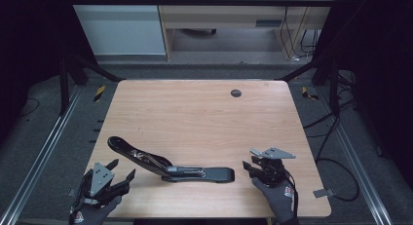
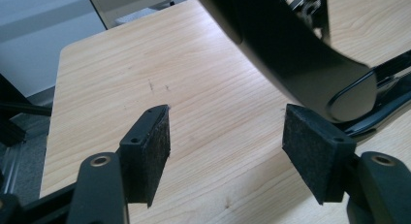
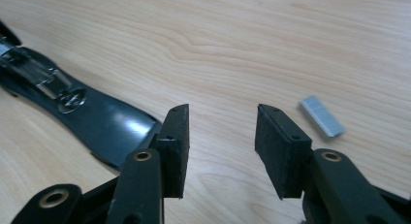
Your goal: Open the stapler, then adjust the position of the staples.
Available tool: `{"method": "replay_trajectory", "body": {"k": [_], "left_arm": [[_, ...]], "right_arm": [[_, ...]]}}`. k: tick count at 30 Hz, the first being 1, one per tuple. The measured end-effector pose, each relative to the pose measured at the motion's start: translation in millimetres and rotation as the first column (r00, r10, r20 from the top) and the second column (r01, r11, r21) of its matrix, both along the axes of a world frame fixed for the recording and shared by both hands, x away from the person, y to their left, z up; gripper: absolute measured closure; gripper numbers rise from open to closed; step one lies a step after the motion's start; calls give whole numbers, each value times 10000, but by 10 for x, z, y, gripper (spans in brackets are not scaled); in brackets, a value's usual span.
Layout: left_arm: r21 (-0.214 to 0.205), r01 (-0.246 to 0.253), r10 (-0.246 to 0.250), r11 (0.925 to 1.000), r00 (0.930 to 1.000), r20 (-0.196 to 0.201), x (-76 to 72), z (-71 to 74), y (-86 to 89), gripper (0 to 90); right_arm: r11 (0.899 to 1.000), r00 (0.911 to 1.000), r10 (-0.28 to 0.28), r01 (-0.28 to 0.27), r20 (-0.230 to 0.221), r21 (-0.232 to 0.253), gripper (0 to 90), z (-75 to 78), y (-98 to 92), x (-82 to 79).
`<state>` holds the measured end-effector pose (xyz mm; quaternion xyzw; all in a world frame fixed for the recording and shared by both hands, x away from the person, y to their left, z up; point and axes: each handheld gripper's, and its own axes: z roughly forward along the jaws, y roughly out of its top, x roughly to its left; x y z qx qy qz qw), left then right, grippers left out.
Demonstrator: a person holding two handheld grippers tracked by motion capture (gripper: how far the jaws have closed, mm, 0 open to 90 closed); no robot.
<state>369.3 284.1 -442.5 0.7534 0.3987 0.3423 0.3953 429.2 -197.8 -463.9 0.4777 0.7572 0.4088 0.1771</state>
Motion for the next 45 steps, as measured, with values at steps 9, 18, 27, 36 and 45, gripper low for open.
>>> {"method": "replay_trajectory", "body": {"k": [9,18,27,36,45], "left_arm": [[232,-124,127,9997,9998,-126,53,-92,66,382],[-40,-196,194,9998,9988,-449,93,-164,149,382],[-132,-233,224,9996,9974,-690,123,-203,184,382],[-57,-202,197,9998,9967,-792,139,-217,180,382],[70,-175,181,9998,9961,-868,143,-228,163,382]], "right_arm": [[9971,9971,-758,759,122,-66,507,100,-243,91],[9913,9922,-1243,1237,-107,-450,516,99,-348,273],[9891,9912,-1275,1244,-356,-789,562,70,-319,440],[9876,9924,-929,815,-810,-1343,622,-28,-233,622],[9817,9918,-664,453,-1092,-1847,681,-157,-182,799]]}}
